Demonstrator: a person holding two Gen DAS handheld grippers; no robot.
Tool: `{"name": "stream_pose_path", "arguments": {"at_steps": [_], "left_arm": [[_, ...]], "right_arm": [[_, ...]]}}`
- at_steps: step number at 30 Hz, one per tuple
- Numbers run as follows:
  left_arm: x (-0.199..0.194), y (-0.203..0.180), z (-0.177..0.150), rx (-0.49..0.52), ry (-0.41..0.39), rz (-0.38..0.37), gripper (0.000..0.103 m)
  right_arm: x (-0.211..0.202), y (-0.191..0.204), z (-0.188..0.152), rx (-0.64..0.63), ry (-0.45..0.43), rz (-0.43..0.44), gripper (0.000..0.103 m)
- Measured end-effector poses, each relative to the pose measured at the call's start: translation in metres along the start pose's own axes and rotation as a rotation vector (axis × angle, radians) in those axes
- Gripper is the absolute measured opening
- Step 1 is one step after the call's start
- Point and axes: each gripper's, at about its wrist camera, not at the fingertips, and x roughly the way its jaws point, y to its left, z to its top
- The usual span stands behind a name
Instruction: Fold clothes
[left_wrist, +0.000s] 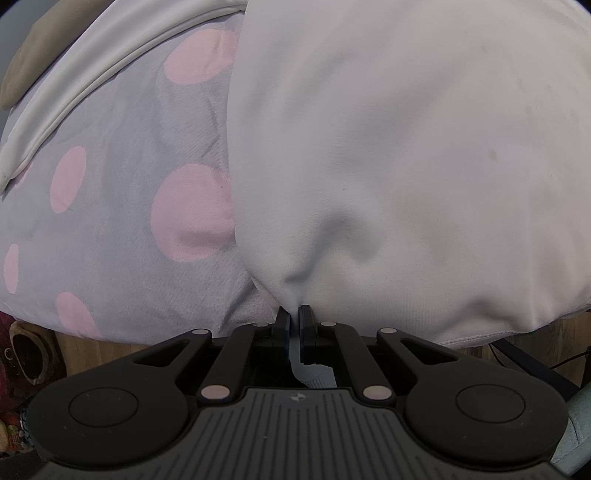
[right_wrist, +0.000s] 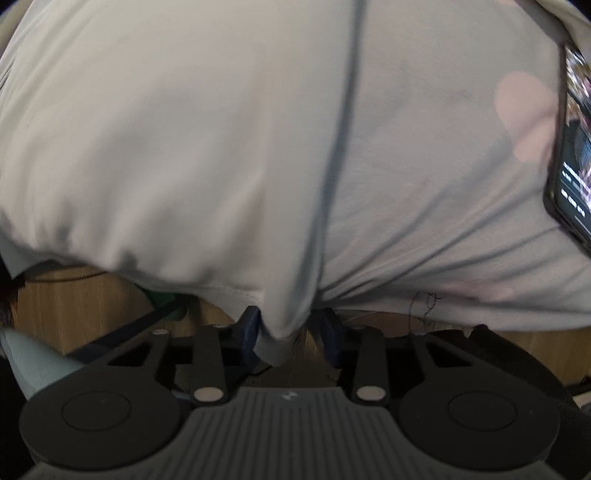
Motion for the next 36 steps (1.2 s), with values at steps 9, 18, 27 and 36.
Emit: {"name": "stream_pose_path", "arguments": {"at_steps": [9, 18, 27, 36], "left_arm": [[-0.025, 0.014, -0.002, -0.058, -0.048, -0.186, 0.001], [-0.075, 0.051, -0.013, 0.014, -0.044, -0.278, 0.0], [-0.023, 0.049, 0.003, 0.063, 0.113, -0.133, 0.001], [-0.032, 0.068, 0.015, 0.007, 0.043, -0.19, 0.007]], "right_arm": [[-0.04, 0.014, -0.006, -0.024, -0.033, 0.155, 0.013], [-0.1, -0.024, -0.003, -0.144, 0.039, 0.135, 0.012], [-0.051, -0.018, 0.012, -0.183, 0.118, 0.041, 0.027], [-0.103, -0.026, 0.022, -0.187, -0.088, -0.032, 0.046]]}}
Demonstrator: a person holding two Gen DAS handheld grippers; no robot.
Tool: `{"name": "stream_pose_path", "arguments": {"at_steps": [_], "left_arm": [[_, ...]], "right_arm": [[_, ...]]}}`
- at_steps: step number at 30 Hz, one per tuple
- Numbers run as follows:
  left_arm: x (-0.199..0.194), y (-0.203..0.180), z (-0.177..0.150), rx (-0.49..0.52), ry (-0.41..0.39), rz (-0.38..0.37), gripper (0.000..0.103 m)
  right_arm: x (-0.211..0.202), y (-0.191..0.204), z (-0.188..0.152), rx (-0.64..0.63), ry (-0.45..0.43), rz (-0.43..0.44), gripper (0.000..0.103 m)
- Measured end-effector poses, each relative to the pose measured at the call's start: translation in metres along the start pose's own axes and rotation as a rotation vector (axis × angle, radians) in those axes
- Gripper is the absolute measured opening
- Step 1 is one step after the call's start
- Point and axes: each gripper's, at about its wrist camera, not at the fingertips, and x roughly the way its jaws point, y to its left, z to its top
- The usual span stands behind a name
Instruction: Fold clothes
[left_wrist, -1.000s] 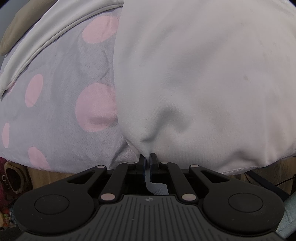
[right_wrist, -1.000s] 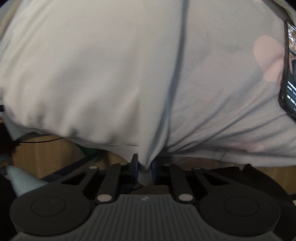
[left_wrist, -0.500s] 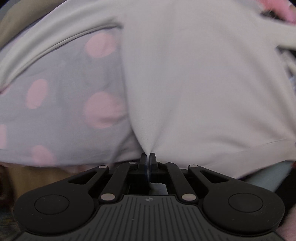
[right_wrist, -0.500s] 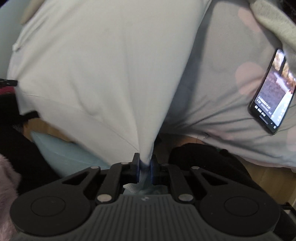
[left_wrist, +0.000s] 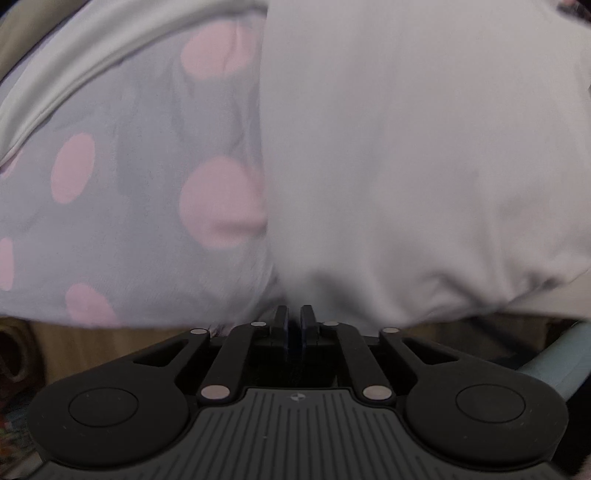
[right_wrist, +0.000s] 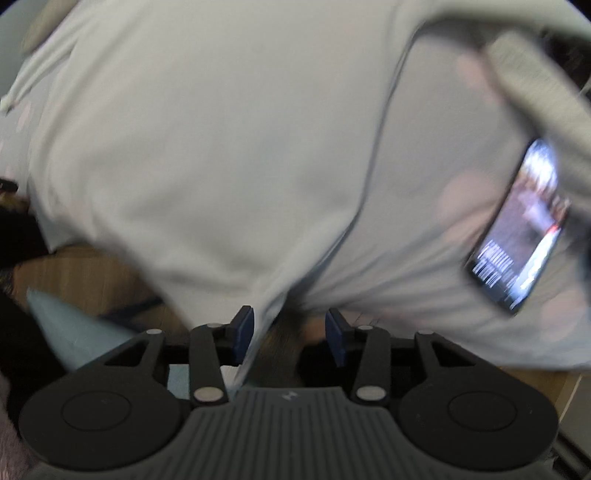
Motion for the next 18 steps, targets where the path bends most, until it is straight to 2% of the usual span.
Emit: {"name": "stream_pose_path", "arguments": {"at_steps": [2, 4, 6, 9, 11, 12, 16, 18], "left_arm": [[-0.01, 0.001, 0.008, 0.009, -0.065, -0.027, 0.009], [-0.015, -0.004, 0.014, 0.052, -0.099, -0.049, 0.009], [-0.018, -0.012, 0.018, 0.098, -0.117, -0.075, 0.009], [-0.006, -0.029, 0.015, 0.17, -0.091, -0.057, 0.009], [0.002, -0.035, 0.011, 0.208, -0.062, -0.042, 0.009], [0.006, -0.037, 0.008, 0.219, -0.047, -0.041, 0.009], [0.017, -0.041, 0.005, 0.225, -0.011, -0.005, 0.009], [0.02, -0.039, 0.004, 0.211, -0.001, 0.015, 0.009]], "right_arm": [[-0.005, 0.0, 0.006, -0.011, -0.052, 0.02, 0.046], [-0.003, 0.006, 0.01, -0.03, -0.066, 0.094, 0.045], [0.012, 0.022, 0.009, -0.098, -0.017, 0.158, 0.045], [0.047, 0.043, 0.002, -0.193, 0.125, 0.19, 0.044], [0.069, 0.051, -0.005, -0.225, 0.221, 0.177, 0.035], [0.078, 0.052, -0.007, -0.227, 0.254, 0.164, 0.035], [0.109, 0.046, -0.012, -0.251, 0.311, 0.034, 0.033], [0.116, 0.043, -0.013, -0.249, 0.328, 0.019, 0.031]]}}
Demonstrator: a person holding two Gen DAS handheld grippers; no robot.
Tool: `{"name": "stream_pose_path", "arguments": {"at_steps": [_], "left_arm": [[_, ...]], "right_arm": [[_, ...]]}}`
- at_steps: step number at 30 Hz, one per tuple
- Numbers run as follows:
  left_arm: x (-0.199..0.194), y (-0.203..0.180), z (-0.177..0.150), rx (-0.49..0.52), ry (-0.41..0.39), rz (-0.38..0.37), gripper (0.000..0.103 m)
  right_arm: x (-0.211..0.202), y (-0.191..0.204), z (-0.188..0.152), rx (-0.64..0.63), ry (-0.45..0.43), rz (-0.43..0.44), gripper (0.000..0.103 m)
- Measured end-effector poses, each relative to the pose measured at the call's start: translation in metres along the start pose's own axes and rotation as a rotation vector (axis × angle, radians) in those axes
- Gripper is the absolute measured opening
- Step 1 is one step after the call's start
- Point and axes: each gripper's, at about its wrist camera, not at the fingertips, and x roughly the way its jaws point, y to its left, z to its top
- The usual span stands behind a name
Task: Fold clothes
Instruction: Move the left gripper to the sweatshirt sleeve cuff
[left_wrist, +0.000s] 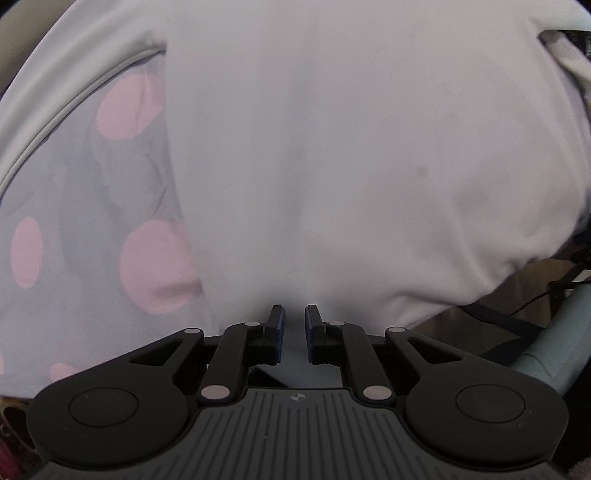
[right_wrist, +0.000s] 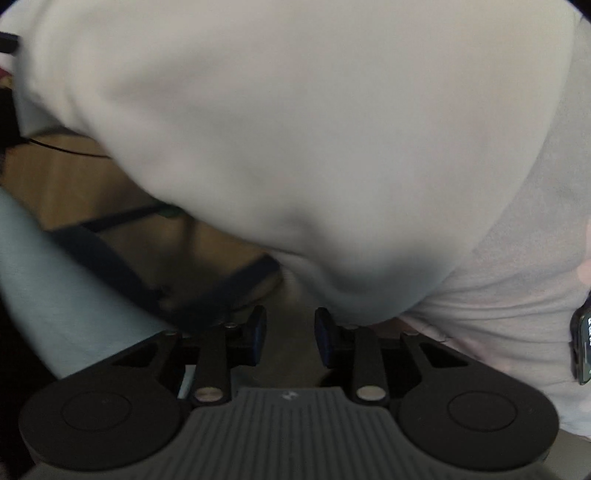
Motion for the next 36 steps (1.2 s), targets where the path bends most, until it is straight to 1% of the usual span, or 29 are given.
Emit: {"name": "stream_pose_path", "arguments": {"at_steps": [2, 3, 5, 7, 8, 11, 12, 14, 16, 20, 21, 23, 26, 28, 30, 32, 36], "left_arm": [[0.0, 0.004, -0.002, -0.028, 0.007, 0.004, 0.009], [0.0, 0.006, -0.002, -0.042, 0.013, 0.015, 0.009], [0.003, 0.012, -0.002, -0.069, 0.025, 0.046, 0.009], [0.0, 0.016, -0.001, -0.089, 0.008, 0.068, 0.009], [-0.003, 0.019, 0.0, -0.104, -0.011, 0.063, 0.009], [-0.018, 0.03, 0.005, -0.17, -0.083, 0.022, 0.01], [-0.024, 0.034, 0.007, -0.194, -0.11, 0.017, 0.012], [-0.034, 0.042, 0.013, -0.226, -0.166, 0.034, 0.012], [-0.044, 0.049, 0.022, -0.252, -0.212, 0.063, 0.012], [-0.063, 0.076, 0.032, -0.336, -0.279, 0.077, 0.013], [-0.066, 0.083, 0.034, -0.362, -0.294, 0.079, 0.014], [-0.072, 0.1, 0.039, -0.415, -0.323, 0.089, 0.015], [-0.08, 0.129, 0.045, -0.496, -0.367, 0.108, 0.015], [-0.082, 0.148, 0.046, -0.55, -0.391, 0.113, 0.015], [-0.08, 0.169, 0.048, -0.599, -0.407, 0.118, 0.015], [-0.078, 0.189, 0.05, -0.639, -0.421, 0.123, 0.015], [-0.079, 0.226, 0.051, -0.702, -0.477, 0.152, 0.015]], "right_arm": [[-0.005, 0.0, -0.001, -0.001, -0.022, 0.024, 0.032], [-0.012, 0.001, -0.002, -0.007, -0.046, 0.029, 0.032], [-0.026, 0.003, -0.004, -0.013, -0.098, 0.041, 0.04], [-0.04, 0.004, -0.006, -0.014, -0.156, 0.048, 0.045], [-0.047, 0.004, -0.006, -0.013, -0.189, 0.048, 0.048], [-0.069, 0.001, -0.006, 0.017, -0.296, 0.068, 0.048], [-0.076, -0.001, -0.005, 0.028, -0.334, 0.073, 0.048], [-0.089, -0.003, -0.003, 0.048, -0.409, 0.066, 0.054], [-0.102, -0.005, 0.002, 0.067, -0.477, 0.04, 0.058], [-0.127, -0.009, 0.013, 0.12, -0.592, 0.001, 0.061], [-0.13, -0.01, 0.015, 0.136, -0.61, -0.008, 0.062], [-0.135, -0.012, 0.019, 0.165, -0.645, -0.03, 0.073], [-0.142, -0.014, 0.027, 0.192, -0.684, -0.079, 0.075], [-0.135, -0.013, 0.024, 0.216, -0.69, -0.117, 0.075], [-0.137, -0.011, 0.031, 0.25, -0.691, -0.149, 0.075], [-0.137, -0.013, 0.038, 0.284, -0.695, -0.149, 0.075], [-0.133, -0.023, 0.043, 0.313, -0.697, -0.086, 0.075]]}}
